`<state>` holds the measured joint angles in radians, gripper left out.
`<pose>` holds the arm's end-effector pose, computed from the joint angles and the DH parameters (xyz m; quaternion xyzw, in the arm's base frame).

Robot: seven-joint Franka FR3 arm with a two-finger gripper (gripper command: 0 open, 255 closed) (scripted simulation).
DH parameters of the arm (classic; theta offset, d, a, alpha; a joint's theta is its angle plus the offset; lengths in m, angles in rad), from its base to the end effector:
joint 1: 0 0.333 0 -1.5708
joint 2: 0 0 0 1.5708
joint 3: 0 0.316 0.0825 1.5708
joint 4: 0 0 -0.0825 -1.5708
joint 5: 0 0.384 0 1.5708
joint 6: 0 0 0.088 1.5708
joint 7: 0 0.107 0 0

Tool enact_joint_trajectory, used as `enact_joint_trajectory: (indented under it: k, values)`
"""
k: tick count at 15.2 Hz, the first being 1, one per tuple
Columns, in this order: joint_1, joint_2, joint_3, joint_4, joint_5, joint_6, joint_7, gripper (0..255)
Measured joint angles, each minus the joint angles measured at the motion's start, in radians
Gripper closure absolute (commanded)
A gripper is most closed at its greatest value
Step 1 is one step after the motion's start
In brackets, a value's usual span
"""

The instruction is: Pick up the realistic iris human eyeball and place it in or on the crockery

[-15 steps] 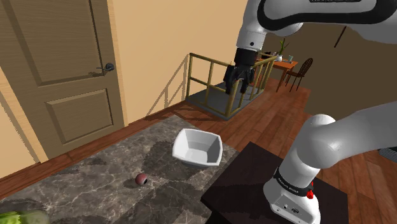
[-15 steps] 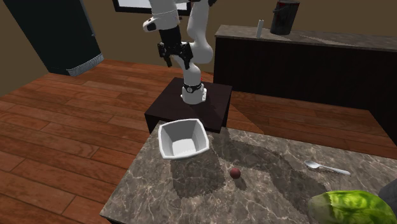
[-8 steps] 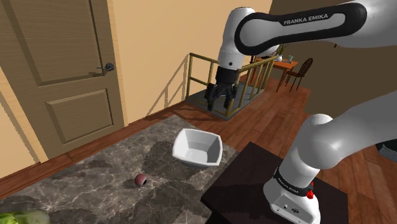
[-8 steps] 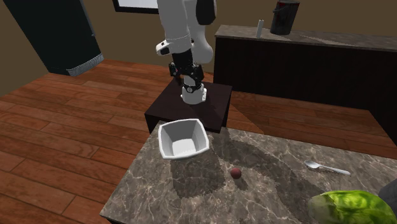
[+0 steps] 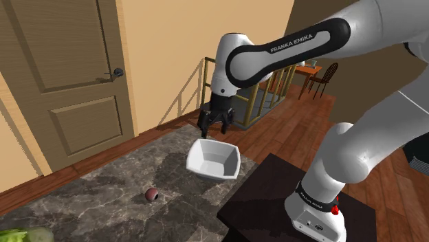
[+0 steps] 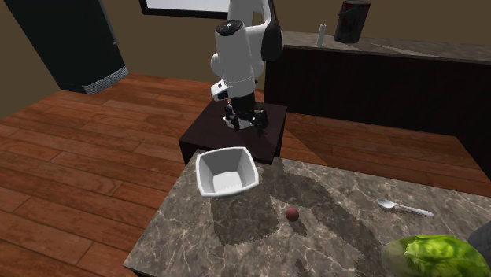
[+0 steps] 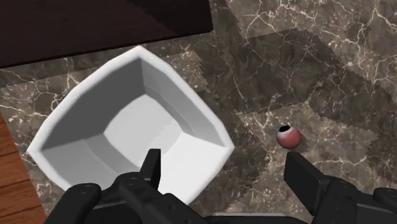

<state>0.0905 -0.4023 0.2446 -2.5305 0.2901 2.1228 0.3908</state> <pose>0.3843 0.1472 0.4111 -0.9906 0.1141 0.0302 0.0692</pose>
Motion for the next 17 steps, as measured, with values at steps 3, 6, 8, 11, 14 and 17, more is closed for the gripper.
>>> enact_joint_trajectory:
  k: [3,6,8,11,14,17]
  values:
    - [0.013,0.097,0.044,0.015,0.006,0.091,0.041,0]
    - [0.020,0.217,0.083,0.055,-0.008,0.180,0.087,0]
    - [0.027,0.294,0.105,0.079,-0.026,0.237,0.122,0]
    - [0.041,0.412,0.131,0.126,-0.069,0.313,0.185,0]
    - [0.063,0.538,0.139,0.197,-0.132,0.372,0.255,0]
    - [0.097,0.666,0.126,0.272,-0.199,0.426,0.317,0]
